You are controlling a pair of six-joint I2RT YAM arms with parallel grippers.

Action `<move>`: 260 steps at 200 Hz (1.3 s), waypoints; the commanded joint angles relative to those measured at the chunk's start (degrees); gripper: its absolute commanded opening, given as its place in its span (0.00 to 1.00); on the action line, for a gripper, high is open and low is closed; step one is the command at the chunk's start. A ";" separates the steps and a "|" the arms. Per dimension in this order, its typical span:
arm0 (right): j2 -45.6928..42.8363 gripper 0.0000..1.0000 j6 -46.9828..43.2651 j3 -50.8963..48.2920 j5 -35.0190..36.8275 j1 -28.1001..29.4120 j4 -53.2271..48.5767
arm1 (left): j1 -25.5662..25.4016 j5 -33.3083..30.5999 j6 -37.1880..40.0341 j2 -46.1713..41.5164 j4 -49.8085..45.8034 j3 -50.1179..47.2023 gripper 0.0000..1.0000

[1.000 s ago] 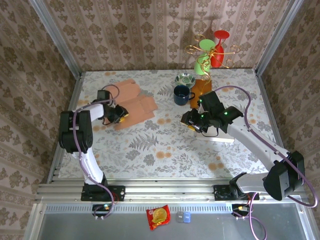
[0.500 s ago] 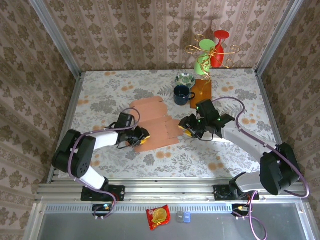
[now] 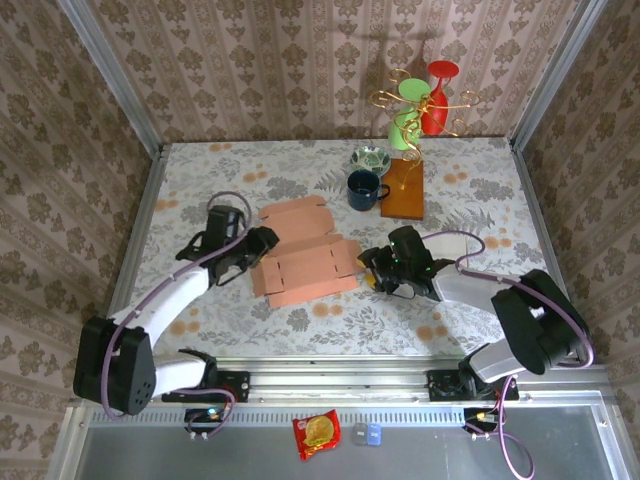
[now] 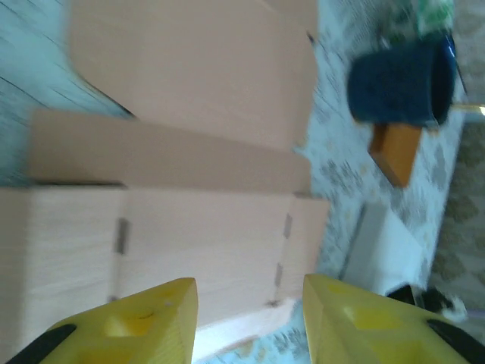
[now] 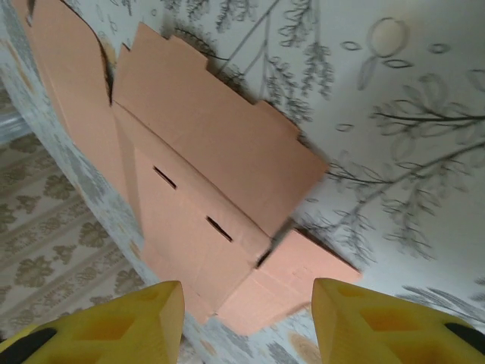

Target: Fold the paper box

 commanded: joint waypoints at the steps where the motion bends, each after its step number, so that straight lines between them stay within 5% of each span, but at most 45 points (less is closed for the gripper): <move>1: 2.68 0.50 4.85 -0.44 2.82 0.97 8.99 | 6.37 2.19 7.16 4.65 -5.40 2.43 0.40; 39: 7.43 0.49 7.97 -0.38 3.24 2.35 12.88 | 10.37 6.26 14.67 17.13 -6.00 11.69 0.38; 94: 9.12 0.49 9.72 -1.33 4.69 3.16 14.25 | 6.78 7.15 17.53 25.29 -6.26 15.29 0.35; 260: 12.07 0.44 4.51 3.37 5.06 3.17 7.35 | 3.70 4.15 20.27 28.17 -7.52 12.33 0.32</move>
